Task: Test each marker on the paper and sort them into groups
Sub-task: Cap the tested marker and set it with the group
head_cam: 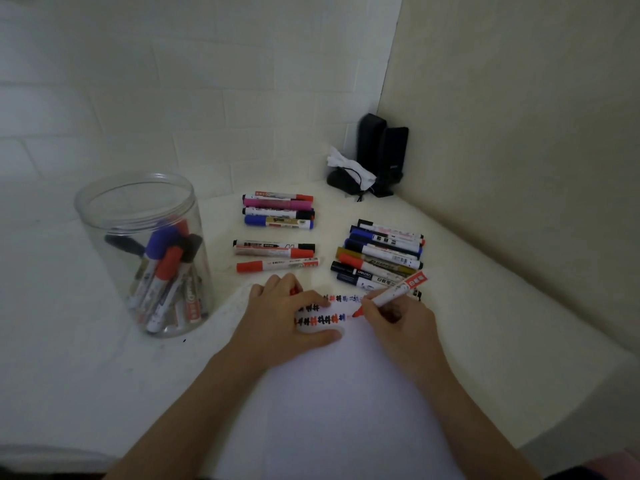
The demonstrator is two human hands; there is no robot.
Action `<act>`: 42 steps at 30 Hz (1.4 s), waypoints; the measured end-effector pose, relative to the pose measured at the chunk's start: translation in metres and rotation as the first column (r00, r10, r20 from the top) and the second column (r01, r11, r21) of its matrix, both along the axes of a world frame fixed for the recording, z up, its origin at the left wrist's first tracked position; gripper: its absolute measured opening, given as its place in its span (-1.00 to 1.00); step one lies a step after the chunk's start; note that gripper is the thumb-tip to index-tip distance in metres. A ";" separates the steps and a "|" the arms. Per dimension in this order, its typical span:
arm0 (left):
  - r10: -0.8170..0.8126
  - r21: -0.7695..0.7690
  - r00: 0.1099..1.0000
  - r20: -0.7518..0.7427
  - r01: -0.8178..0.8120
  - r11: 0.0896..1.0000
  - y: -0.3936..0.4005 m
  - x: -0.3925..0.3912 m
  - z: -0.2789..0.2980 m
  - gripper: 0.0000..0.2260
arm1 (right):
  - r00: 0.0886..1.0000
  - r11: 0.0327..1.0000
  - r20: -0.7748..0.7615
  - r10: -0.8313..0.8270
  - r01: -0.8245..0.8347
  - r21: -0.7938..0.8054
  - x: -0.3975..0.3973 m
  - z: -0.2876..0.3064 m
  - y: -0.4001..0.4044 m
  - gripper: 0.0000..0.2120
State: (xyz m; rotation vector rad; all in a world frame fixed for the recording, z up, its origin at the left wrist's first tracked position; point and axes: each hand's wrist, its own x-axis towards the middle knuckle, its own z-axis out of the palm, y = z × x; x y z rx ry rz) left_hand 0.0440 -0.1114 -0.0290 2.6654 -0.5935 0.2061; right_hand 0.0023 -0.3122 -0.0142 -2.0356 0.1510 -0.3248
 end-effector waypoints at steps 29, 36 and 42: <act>-0.060 -0.023 0.998 -0.001 0.060 0.998 0.001 -0.001 -0.001 -0.53 | 0.999 0.999 0.041 -0.026 0.028 -0.028 0.001 -0.002 0.002 -0.80; -0.179 -0.593 0.960 -0.215 0.017 0.805 0.003 -0.016 0.013 -0.58 | 0.990 0.962 -0.078 -0.120 0.136 0.236 0.004 0.007 -0.001 -0.87; -0.128 -0.699 0.964 -0.232 -0.073 0.711 0.003 -0.033 0.009 -0.77 | 0.992 0.950 -0.102 -0.078 0.105 0.295 0.000 0.021 0.005 -0.97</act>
